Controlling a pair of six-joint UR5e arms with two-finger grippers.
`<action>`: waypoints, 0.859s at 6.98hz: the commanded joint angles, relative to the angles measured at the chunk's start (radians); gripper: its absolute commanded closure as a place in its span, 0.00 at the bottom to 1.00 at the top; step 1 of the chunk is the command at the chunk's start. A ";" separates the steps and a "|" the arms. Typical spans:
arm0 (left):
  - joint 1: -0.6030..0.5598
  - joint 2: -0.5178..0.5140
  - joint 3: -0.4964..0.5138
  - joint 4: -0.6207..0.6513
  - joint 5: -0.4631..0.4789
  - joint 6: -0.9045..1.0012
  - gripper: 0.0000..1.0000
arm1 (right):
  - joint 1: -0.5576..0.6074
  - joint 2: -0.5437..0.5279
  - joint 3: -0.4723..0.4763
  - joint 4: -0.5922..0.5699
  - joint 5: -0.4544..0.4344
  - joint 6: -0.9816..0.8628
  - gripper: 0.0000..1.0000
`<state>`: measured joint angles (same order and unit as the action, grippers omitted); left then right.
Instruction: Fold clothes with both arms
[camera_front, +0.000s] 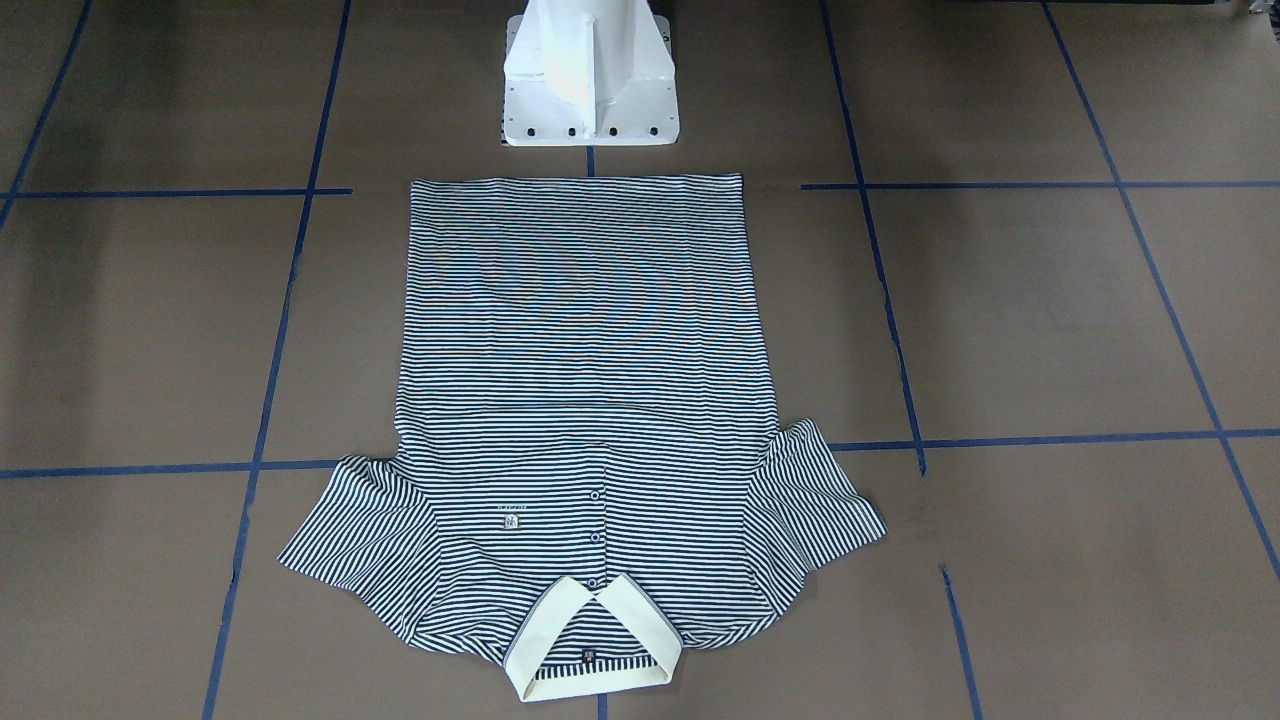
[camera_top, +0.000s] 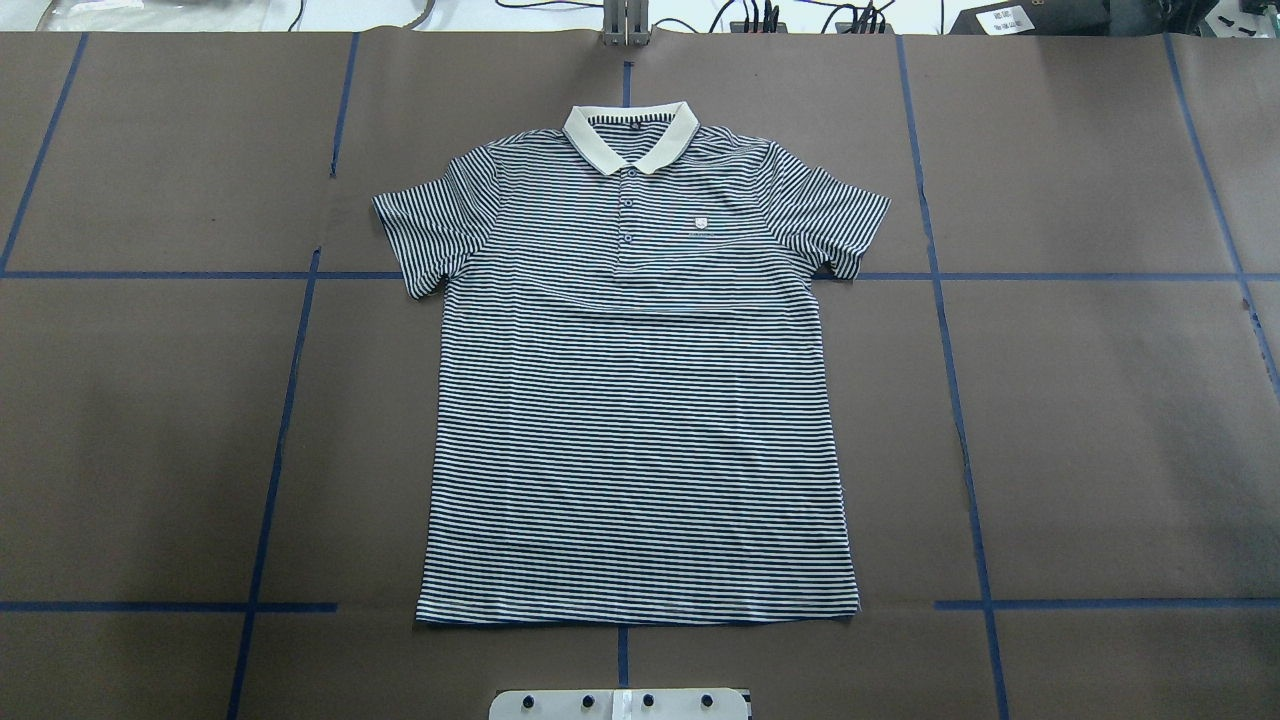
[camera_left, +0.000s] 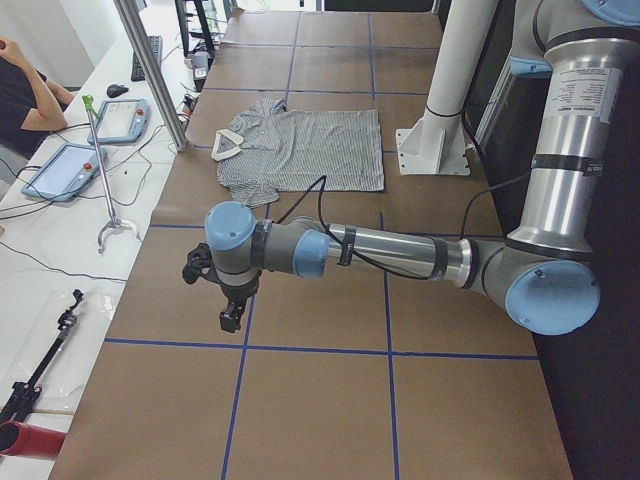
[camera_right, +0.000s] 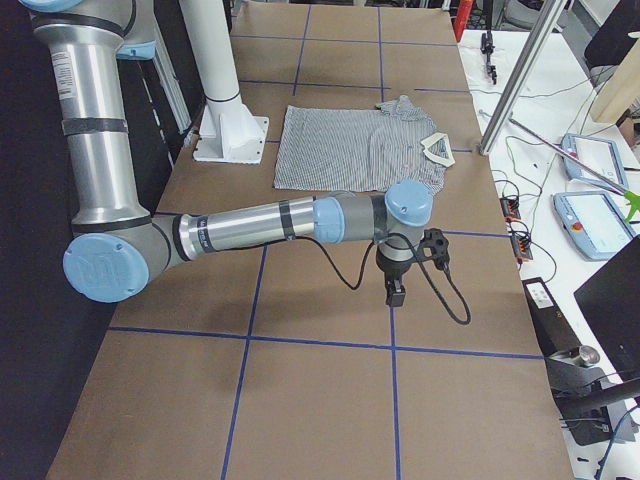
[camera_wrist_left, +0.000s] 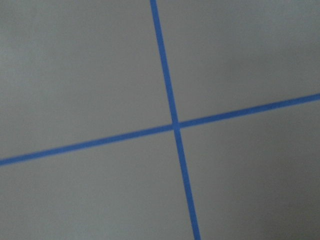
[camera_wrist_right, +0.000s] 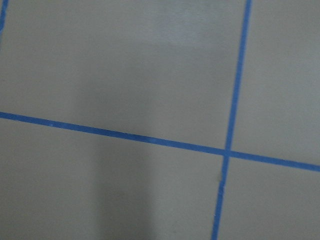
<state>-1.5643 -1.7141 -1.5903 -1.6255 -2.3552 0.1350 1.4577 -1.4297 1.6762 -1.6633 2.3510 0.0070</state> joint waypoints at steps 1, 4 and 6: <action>0.038 -0.058 0.003 -0.194 -0.065 -0.005 0.00 | -0.179 0.089 -0.066 0.183 -0.012 0.176 0.00; 0.130 -0.154 0.122 -0.381 -0.064 -0.211 0.00 | -0.270 0.339 -0.373 0.529 -0.033 0.667 0.00; 0.200 -0.198 0.119 -0.404 -0.056 -0.457 0.00 | -0.466 0.425 -0.443 0.686 -0.286 0.888 0.00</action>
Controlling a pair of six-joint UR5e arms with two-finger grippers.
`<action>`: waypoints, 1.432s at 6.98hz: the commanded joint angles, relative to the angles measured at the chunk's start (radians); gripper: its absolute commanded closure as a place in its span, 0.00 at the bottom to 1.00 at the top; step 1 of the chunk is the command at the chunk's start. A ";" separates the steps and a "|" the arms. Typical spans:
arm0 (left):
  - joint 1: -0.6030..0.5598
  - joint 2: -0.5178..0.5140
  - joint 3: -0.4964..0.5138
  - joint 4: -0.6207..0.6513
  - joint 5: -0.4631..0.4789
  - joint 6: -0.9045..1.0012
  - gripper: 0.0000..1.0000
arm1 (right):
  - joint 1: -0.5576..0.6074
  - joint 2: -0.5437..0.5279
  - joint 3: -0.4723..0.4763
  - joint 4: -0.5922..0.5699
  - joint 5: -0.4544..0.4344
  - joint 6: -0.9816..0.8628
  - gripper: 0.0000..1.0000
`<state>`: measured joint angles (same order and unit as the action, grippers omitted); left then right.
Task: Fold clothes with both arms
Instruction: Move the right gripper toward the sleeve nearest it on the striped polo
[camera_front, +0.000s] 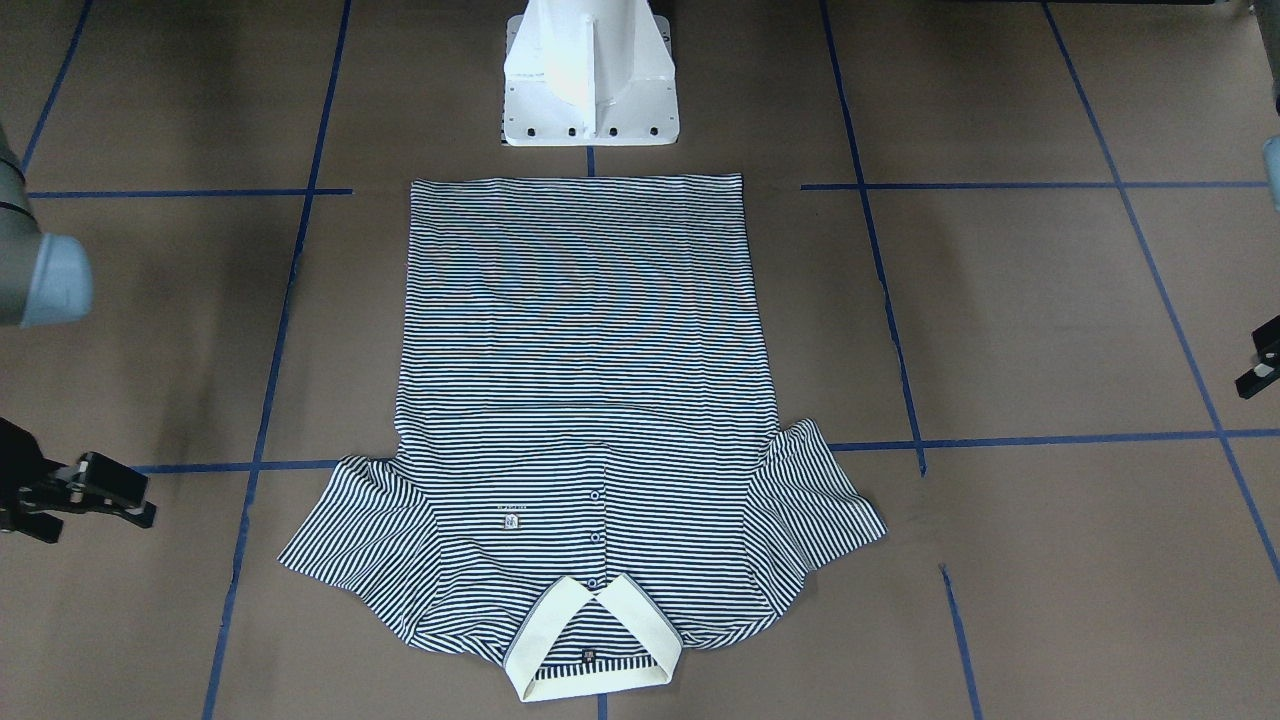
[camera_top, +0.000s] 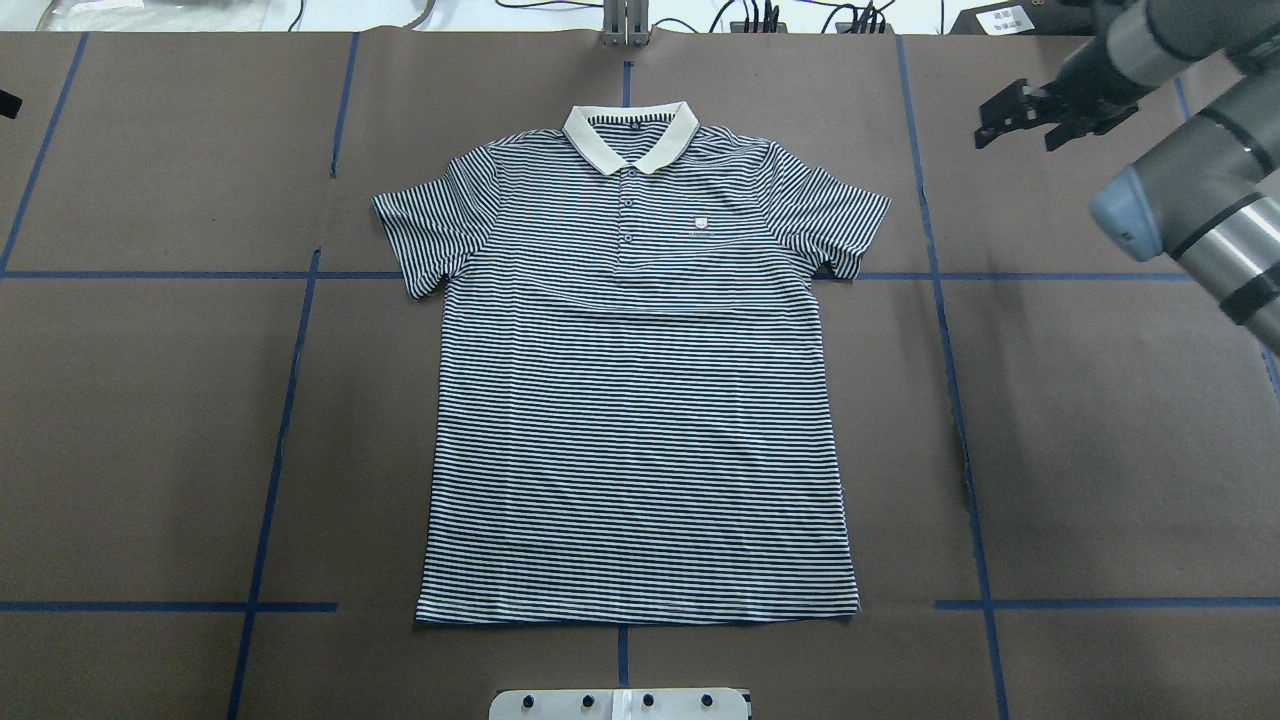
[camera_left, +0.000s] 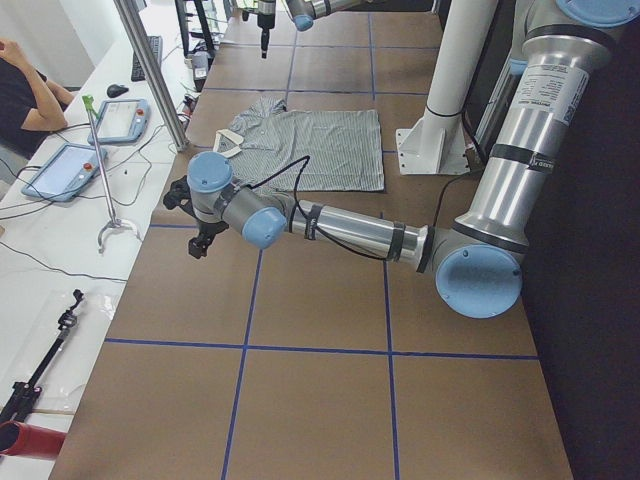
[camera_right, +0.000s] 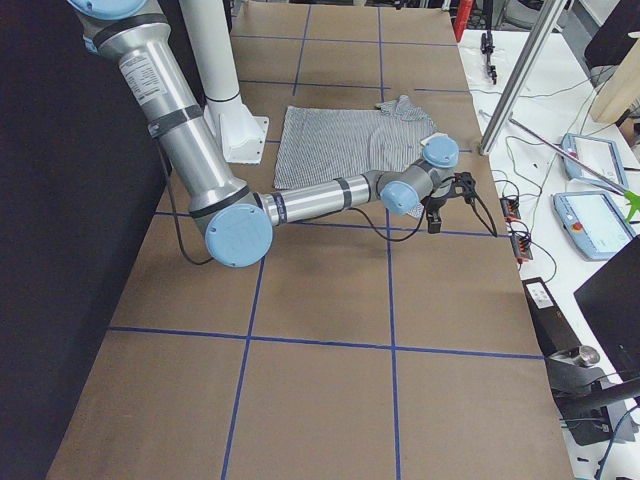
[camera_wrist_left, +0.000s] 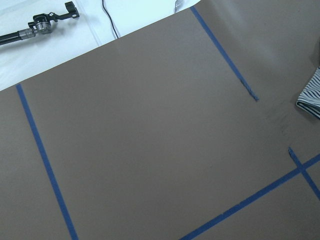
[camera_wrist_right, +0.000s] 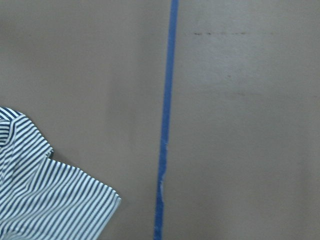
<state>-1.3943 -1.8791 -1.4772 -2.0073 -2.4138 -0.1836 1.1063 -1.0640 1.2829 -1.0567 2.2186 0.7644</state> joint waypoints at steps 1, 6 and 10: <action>0.105 -0.041 0.006 -0.060 0.051 -0.230 0.00 | -0.158 0.123 -0.127 0.081 -0.174 0.133 0.00; 0.178 -0.072 -0.012 -0.157 0.165 -0.455 0.00 | -0.220 0.139 -0.210 0.069 -0.260 0.122 0.07; 0.178 -0.068 -0.028 -0.159 0.154 -0.455 0.00 | -0.217 0.140 -0.218 0.067 -0.264 0.085 0.46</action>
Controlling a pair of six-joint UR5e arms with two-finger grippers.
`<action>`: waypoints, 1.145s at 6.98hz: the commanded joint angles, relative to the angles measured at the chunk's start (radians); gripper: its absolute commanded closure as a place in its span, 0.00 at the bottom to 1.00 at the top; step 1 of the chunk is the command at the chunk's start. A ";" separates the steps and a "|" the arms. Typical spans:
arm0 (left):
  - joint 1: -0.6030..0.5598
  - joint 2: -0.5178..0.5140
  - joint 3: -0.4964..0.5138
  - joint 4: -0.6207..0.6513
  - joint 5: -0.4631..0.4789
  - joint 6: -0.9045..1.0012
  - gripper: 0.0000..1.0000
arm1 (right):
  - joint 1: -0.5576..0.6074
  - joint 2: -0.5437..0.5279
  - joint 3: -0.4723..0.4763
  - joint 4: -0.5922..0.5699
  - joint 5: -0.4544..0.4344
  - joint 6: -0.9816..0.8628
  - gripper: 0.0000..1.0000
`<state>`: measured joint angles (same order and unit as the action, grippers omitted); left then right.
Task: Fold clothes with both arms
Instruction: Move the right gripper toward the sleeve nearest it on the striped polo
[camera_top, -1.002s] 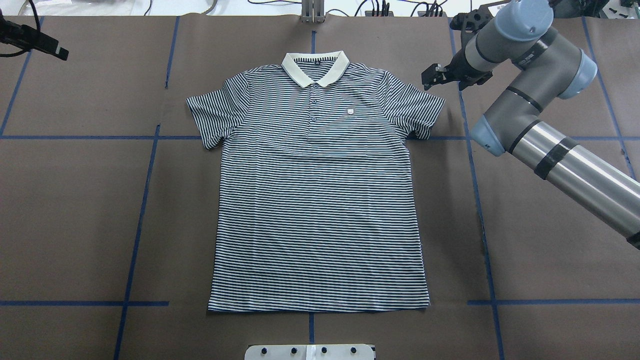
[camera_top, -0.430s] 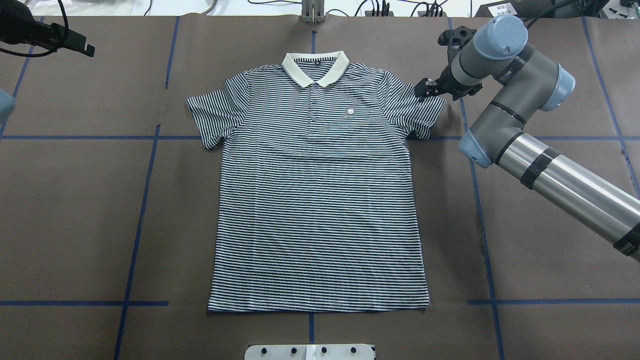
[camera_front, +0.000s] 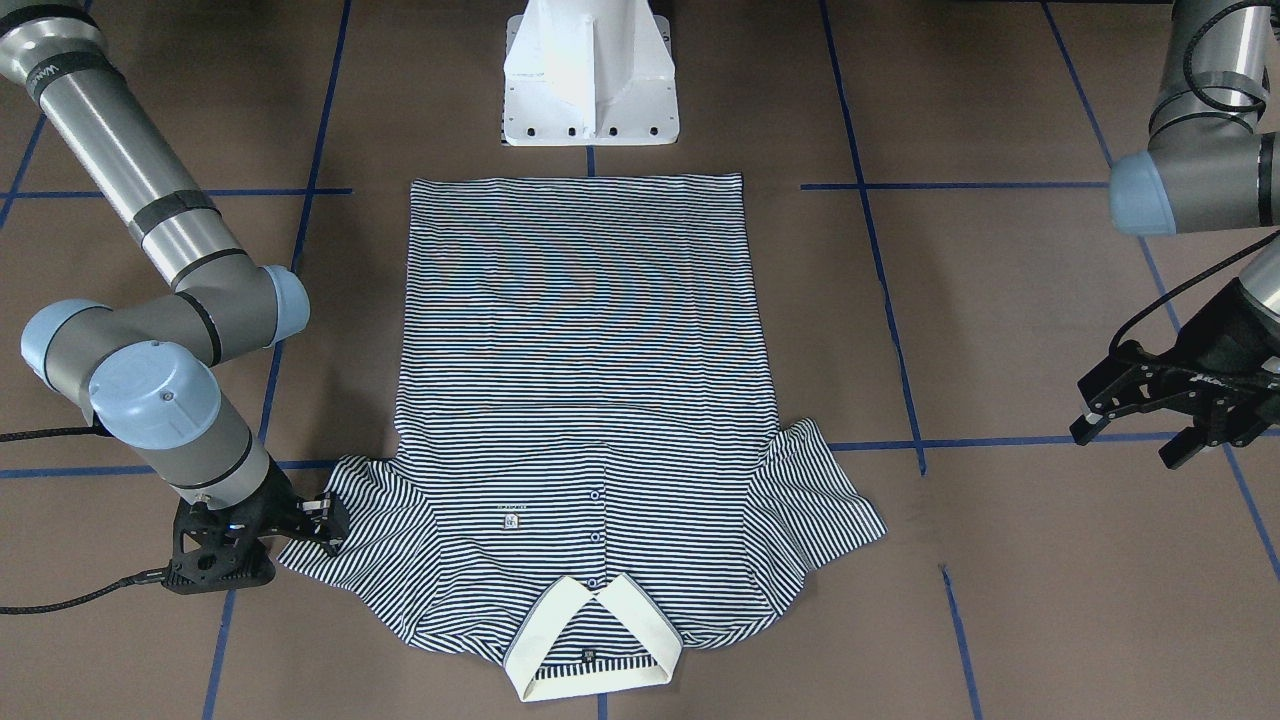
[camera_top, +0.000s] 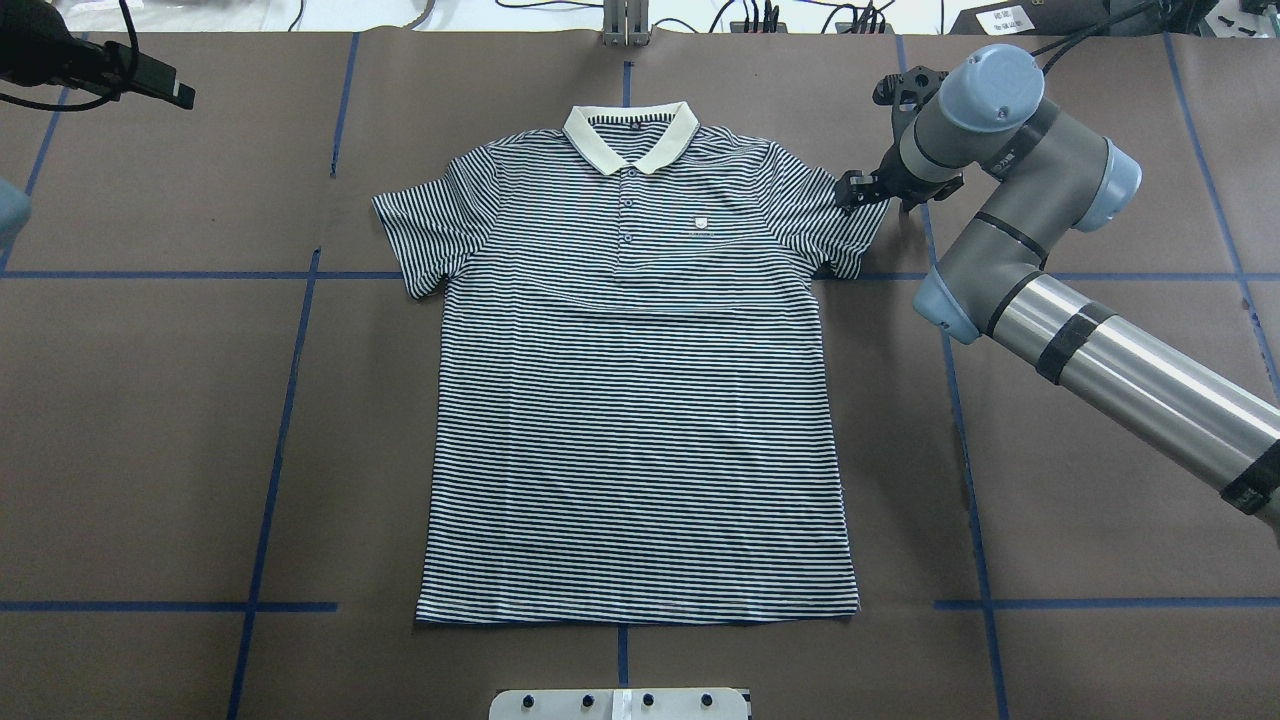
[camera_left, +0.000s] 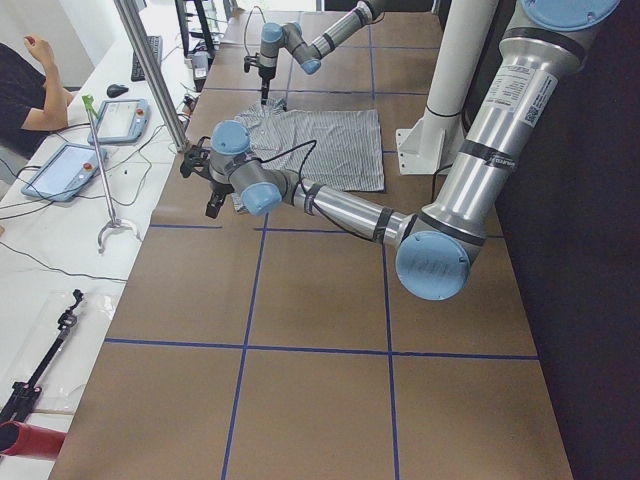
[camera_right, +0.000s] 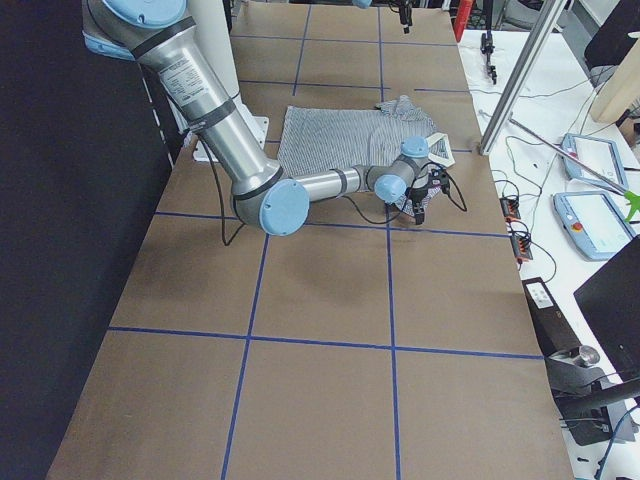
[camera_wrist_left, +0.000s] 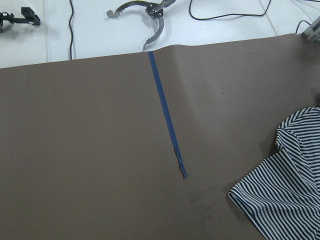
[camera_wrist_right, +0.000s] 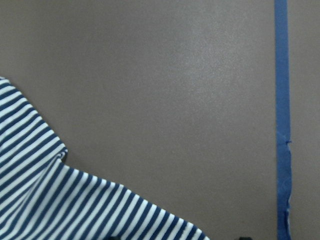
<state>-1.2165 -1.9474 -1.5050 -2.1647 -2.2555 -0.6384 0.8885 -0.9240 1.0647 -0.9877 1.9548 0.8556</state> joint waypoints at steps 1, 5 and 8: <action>0.000 0.001 -0.001 -0.001 -0.004 0.000 0.00 | 0.001 0.002 0.000 -0.002 -0.001 -0.007 0.66; 0.000 0.001 -0.003 -0.001 -0.004 0.000 0.00 | 0.013 0.052 0.001 -0.047 0.010 -0.027 1.00; 0.000 0.005 -0.008 -0.001 -0.004 -0.001 0.00 | 0.013 0.063 0.024 -0.066 0.013 -0.024 1.00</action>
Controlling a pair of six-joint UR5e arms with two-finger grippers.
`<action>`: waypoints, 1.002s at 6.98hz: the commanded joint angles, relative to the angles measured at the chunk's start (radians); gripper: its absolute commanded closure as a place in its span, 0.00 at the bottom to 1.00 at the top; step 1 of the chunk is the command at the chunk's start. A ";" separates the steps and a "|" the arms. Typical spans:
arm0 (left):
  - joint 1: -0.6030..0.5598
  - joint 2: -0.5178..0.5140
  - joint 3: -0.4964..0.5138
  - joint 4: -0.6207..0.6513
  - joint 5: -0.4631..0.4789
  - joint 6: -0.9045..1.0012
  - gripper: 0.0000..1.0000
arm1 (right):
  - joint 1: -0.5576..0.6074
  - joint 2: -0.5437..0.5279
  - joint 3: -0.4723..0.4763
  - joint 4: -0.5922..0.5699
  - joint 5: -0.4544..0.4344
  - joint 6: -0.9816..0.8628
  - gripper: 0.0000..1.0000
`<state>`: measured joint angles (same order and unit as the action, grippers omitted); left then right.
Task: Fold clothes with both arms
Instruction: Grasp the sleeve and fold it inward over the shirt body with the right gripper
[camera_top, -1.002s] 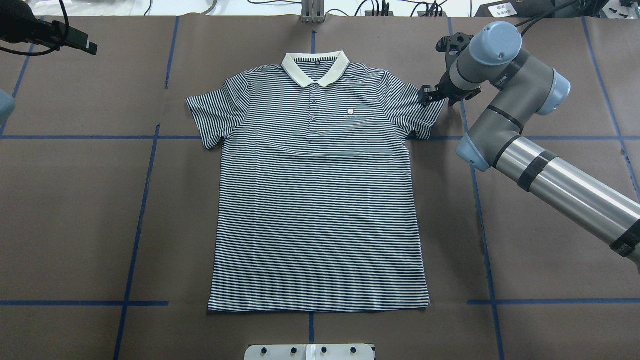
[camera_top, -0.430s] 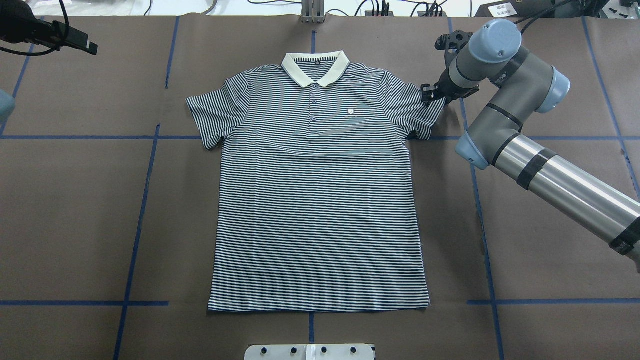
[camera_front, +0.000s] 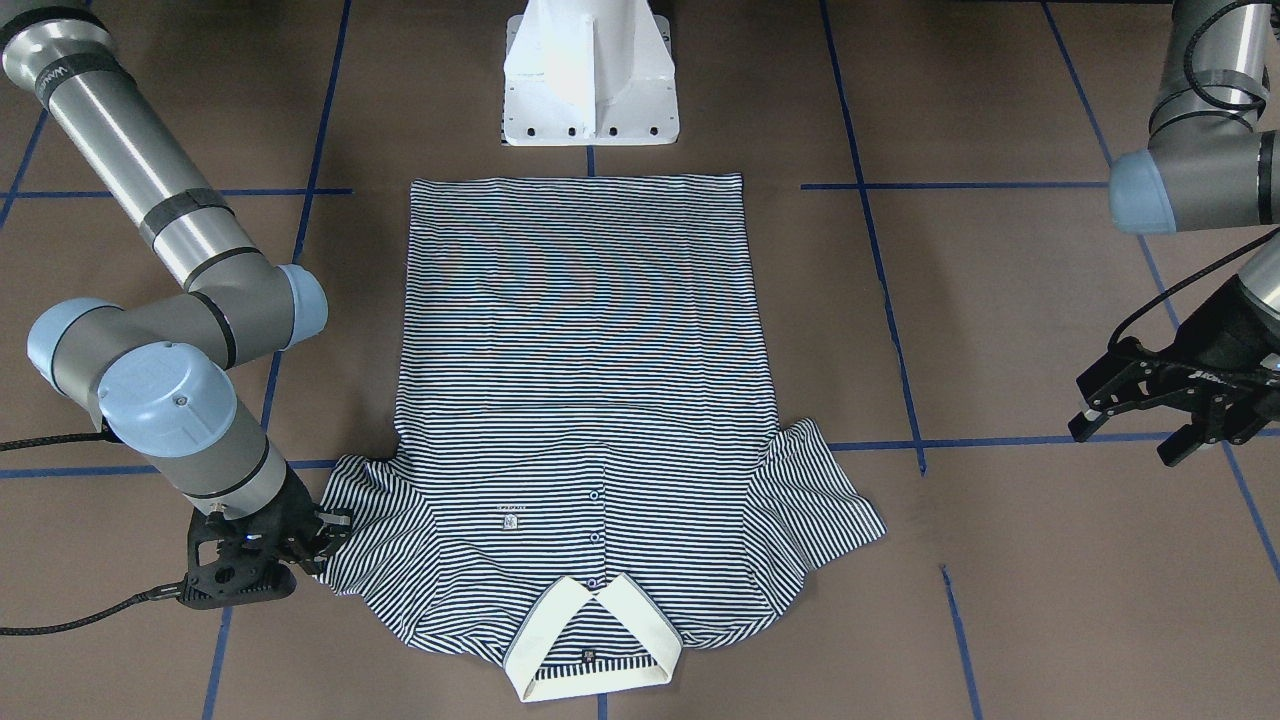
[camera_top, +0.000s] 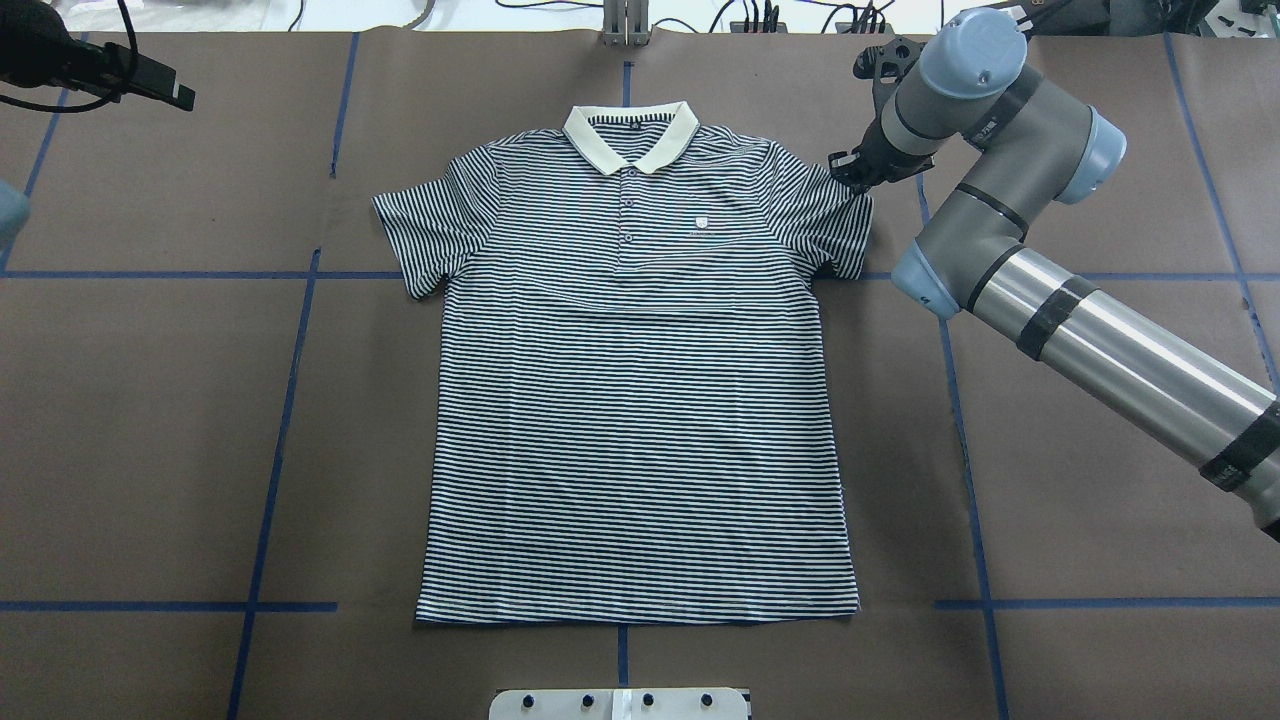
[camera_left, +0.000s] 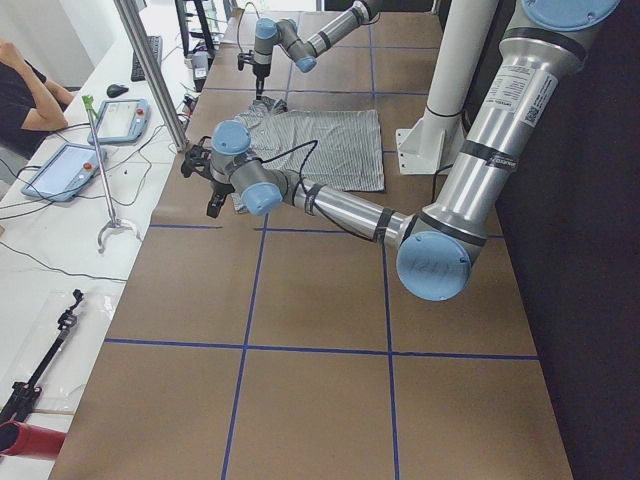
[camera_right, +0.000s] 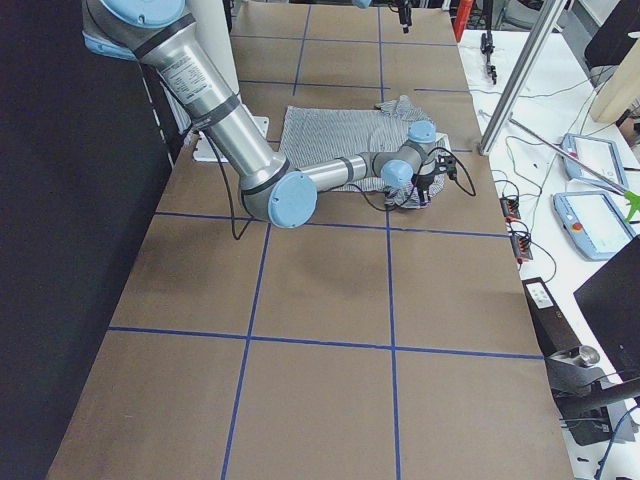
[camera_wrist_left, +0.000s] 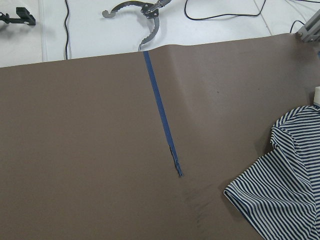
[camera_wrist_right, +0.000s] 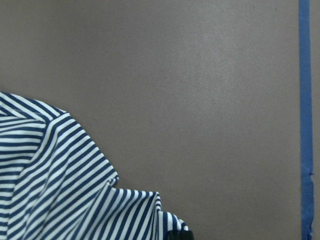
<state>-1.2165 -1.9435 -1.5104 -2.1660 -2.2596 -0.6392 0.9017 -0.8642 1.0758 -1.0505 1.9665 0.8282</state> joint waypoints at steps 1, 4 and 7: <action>0.000 0.004 -0.011 0.002 0.000 0.000 0.00 | 0.000 0.010 0.056 -0.005 0.034 0.012 1.00; 0.000 0.008 -0.013 0.002 0.000 0.001 0.00 | -0.055 0.051 0.125 -0.013 0.095 0.115 1.00; -0.002 0.017 -0.033 0.002 0.000 0.003 0.00 | -0.118 0.282 -0.130 -0.060 -0.084 0.134 1.00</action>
<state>-1.2178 -1.9329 -1.5320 -2.1648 -2.2596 -0.6368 0.8111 -0.6551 1.0367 -1.1080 1.9544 0.9565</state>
